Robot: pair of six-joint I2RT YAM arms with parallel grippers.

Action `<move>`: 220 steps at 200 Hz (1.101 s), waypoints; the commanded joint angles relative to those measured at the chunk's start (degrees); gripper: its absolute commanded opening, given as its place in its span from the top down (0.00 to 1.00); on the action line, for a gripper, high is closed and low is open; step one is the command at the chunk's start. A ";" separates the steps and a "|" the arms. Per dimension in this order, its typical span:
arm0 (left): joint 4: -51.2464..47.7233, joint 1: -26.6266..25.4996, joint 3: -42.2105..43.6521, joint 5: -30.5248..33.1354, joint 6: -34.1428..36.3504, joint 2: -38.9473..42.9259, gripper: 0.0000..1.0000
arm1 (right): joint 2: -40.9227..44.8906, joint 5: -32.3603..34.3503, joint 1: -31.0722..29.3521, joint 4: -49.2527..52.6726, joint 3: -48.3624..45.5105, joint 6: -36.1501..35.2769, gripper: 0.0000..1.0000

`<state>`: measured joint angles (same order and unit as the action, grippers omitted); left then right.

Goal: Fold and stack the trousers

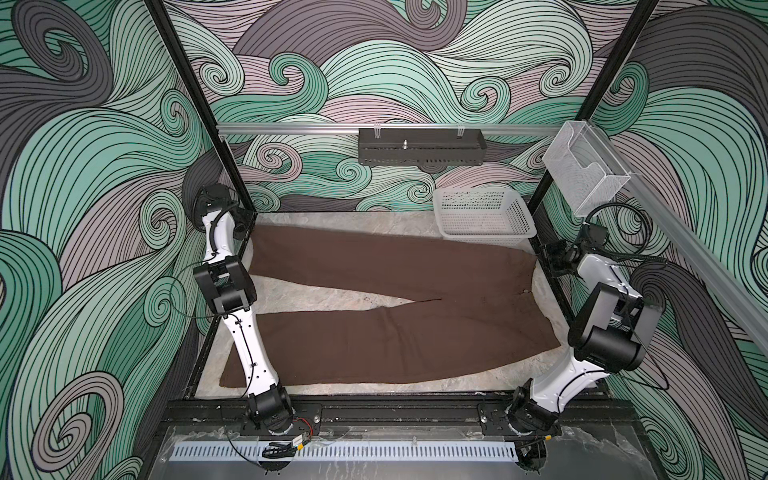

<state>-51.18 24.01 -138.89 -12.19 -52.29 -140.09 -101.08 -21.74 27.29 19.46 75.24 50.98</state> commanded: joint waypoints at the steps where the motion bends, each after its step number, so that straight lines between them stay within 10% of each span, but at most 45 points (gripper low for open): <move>1: 2.66 0.87 -7.09 -2.31 -1.28 -1.66 1.00 | 0.07 -0.38 1.09 -5.93 3.29 -0.89 1.00; 62: 7.32 0.69 -12.60 -7.64 -3.86 -3.48 1.00 | -0.79 1.53 2.92 -13.98 7.89 -1.30 1.00; 149: 10.55 0.93 3.54 -14.54 -2.42 6.53 1.00 | -1.53 4.00 3.91 -15.27 5.80 -6.95 1.00; 220: 34.52 6.82 55.23 -18.57 -3.88 40.04 1.00 | 0.32 6.82 4.26 -18.20 -1.97 -13.27 1.00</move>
<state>-27.55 27.62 -92.88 -28.53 -55.72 -109.40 -102.41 -18.02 30.20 5.54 75.46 40.82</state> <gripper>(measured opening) 0.051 0.052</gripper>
